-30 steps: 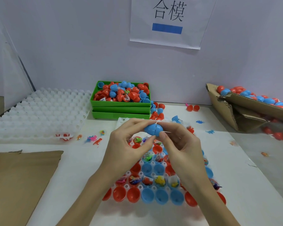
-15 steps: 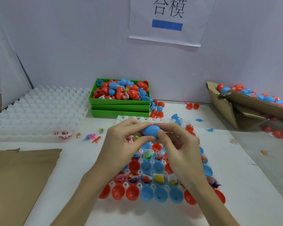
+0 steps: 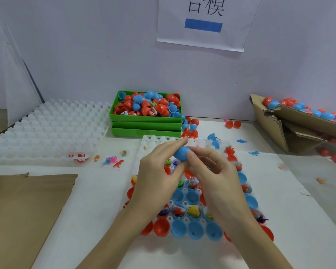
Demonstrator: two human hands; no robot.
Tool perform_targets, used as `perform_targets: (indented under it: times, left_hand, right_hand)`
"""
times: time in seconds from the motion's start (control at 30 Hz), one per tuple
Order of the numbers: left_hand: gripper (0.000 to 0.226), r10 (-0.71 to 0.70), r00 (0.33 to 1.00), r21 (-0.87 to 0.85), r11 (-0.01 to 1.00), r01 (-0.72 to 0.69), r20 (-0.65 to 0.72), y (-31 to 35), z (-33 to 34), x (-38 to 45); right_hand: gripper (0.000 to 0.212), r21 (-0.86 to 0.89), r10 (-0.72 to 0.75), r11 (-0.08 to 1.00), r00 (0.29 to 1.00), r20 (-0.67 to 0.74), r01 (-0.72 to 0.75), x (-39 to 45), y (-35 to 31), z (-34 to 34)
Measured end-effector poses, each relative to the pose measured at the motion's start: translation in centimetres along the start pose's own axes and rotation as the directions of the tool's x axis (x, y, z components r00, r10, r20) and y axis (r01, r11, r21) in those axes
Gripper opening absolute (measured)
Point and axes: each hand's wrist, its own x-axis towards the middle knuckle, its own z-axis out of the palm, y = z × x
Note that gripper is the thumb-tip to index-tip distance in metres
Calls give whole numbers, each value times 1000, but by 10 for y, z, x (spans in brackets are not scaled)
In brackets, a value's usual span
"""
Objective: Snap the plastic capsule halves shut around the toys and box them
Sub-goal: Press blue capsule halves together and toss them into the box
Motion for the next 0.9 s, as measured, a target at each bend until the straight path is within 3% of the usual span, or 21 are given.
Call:
perform_targets:
  times: [0.13,0.27,0.33,0.43,0.67,0.9]
  left_hand:
    - [62,59,997,-26,998,-58,42,-1,-6,4]
    - [74,14,998,-159,987,-3,67,2,-8,4]
    - [69,-22,999,-245,969,29,29,2,-8,4]
    - [53,-21,1000,-196,980,21,3,3,-9,5]
    - [64,-79,997,-162,983,81,17,12,-3,-1]
    - [53,-81,997,-130,988,82,16,8,-1,-2]
  right_hand:
    - [16,10,6,1000,1000,-3,-6,-1,1,2]
    - [16,26,-23,999,998,-58,25,-3,-1,5]
    - [19,57,-32,998,996,-83,37,-4,-2,6]
    - [20,67,-58,996,994,-95,64,-4,-4,6]
    - [16,44,-73,996,994,-82,77,-5,-5,6]
    - [20,11,-132,991,989,-71,133,-9,-3,11]
